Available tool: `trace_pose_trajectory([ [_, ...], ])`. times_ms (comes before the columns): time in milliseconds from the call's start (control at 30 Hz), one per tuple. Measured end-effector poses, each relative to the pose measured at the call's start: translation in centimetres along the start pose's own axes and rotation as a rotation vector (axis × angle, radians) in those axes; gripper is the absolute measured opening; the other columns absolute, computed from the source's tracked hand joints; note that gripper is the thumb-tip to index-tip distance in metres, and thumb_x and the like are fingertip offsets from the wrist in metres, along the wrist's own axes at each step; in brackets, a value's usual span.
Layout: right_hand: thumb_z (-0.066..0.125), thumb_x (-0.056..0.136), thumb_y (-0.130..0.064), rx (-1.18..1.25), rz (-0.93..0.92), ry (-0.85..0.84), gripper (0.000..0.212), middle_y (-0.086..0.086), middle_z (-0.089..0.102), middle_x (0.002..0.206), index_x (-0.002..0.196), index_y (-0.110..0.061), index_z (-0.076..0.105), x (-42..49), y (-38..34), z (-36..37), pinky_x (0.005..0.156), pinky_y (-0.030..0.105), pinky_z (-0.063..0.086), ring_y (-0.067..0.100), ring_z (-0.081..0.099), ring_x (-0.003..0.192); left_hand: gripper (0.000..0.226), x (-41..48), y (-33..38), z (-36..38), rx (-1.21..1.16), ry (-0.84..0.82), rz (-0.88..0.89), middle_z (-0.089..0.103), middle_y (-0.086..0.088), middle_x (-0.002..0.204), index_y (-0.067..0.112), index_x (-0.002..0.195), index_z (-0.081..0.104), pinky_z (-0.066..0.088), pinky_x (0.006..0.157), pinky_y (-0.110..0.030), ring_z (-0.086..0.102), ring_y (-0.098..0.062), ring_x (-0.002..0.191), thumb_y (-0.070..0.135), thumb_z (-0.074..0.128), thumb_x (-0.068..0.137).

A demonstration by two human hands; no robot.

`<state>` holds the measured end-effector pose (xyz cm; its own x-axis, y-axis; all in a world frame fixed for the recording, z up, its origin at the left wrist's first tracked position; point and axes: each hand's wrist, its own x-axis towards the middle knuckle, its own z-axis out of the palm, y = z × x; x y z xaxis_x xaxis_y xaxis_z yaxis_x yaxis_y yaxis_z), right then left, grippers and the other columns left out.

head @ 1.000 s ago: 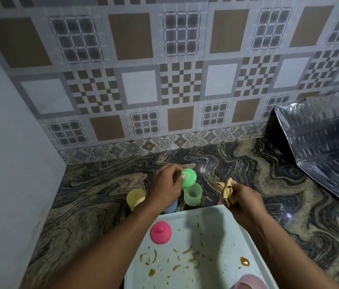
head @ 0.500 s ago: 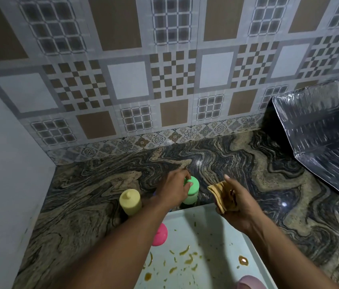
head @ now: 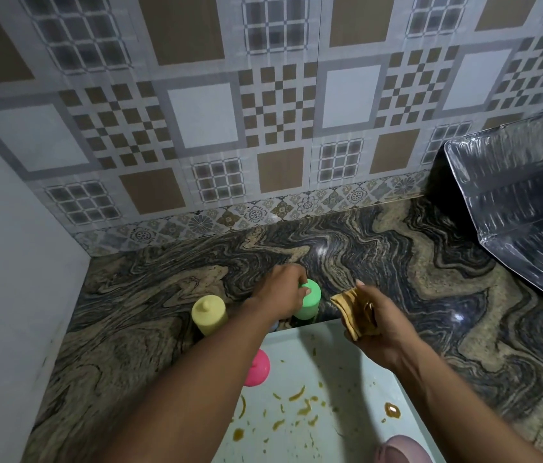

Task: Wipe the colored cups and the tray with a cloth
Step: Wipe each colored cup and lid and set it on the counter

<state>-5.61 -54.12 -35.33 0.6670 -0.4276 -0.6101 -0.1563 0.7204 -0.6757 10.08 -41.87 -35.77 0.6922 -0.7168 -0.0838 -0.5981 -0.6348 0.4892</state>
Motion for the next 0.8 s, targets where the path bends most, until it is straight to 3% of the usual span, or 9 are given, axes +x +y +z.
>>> trace_pose_trajectory([
  [100,0.057,0.094,-0.030,0.009,-0.011,0.006,0.023,0.008,0.066,0.069,0.080,-0.013,0.063,-0.1,0.1,0.0,0.060,0.030,0.040,0.021,0.060,0.058,0.022,0.3,0.3,-0.4,0.016,-0.039,-0.037,0.066,-0.014,0.122,0.020,0.109,0.069,0.053,0.093,-0.046,0.062,-0.036,0.111,0.032,0.071,0.091],
  [200,0.041,0.098,-0.022,0.018,-0.004,0.008,0.030,0.008,0.067,0.058,0.077,-0.011,0.060,-0.8,0.0,0.2,0.060,0.032,0.041,0.021,0.063,0.049,0.026,0.2,0.5,-0.6,0.029,-0.062,-0.039,0.067,-0.015,0.122,0.018,0.113,0.070,0.053,0.094,-0.045,0.062,-0.036,0.112,0.034,0.069,0.092],
  [267,0.036,0.098,-0.022,0.004,-0.010,0.024,0.032,0.008,0.068,0.060,0.079,-0.012,0.060,-1.4,-0.1,-0.1,0.064,0.033,0.042,0.024,0.062,0.060,0.032,-0.1,0.6,-0.7,0.063,-0.074,-0.016,0.067,-0.014,0.121,0.017,0.115,0.069,0.053,0.093,-0.045,0.062,-0.035,0.111,0.038,0.068,0.091],
  [400,0.041,0.094,-0.025,-0.002,-0.053,0.095,0.025,0.009,0.068,0.070,0.083,-0.016,0.062,-2.0,-0.4,-1.4,0.073,0.039,0.045,0.028,0.059,0.073,0.042,-1.3,0.8,-1.0,0.094,-0.027,0.071,0.060,-0.008,0.127,0.015,0.123,0.065,0.048,0.102,-0.046,0.055,-0.032,0.121,0.039,0.068,0.089],
  [533,0.040,0.096,-0.025,-0.027,-0.097,0.120,0.027,0.009,0.068,0.069,0.084,-0.017,0.063,-3.5,-0.8,-3.2,0.072,0.039,0.045,0.028,0.059,0.075,0.036,-3.4,2.6,-0.7,0.060,-0.021,0.161,0.057,-0.006,0.131,0.019,0.125,0.064,0.040,0.109,-0.040,0.048,-0.027,0.128,0.034,0.067,0.092],
  [700,0.040,0.094,-0.025,-0.057,-0.122,0.136,0.029,0.010,0.065,0.069,0.079,-0.016,0.063,-5.8,-0.3,-5.4,0.067,0.036,0.043,0.026,0.057,0.069,0.033,-6.2,6.3,0.6,0.048,-0.131,0.231,0.066,-0.005,0.122,0.019,0.121,0.068,0.048,0.098,-0.034,0.059,-0.025,0.117,0.037,0.066,0.093],
  [800,0.038,0.094,-0.026,-0.059,-0.154,0.132,0.032,0.006,0.061,0.061,0.073,-0.016,0.060,-6.8,0.2,-7.0,0.062,0.033,0.040,0.022,0.055,0.060,0.027,-7.4,8.1,1.4,0.011,-0.284,0.240,0.073,0.002,0.108,0.021,0.107,0.073,0.055,0.087,-0.034,0.067,-0.018,0.097,0.042,0.070,0.089],
])
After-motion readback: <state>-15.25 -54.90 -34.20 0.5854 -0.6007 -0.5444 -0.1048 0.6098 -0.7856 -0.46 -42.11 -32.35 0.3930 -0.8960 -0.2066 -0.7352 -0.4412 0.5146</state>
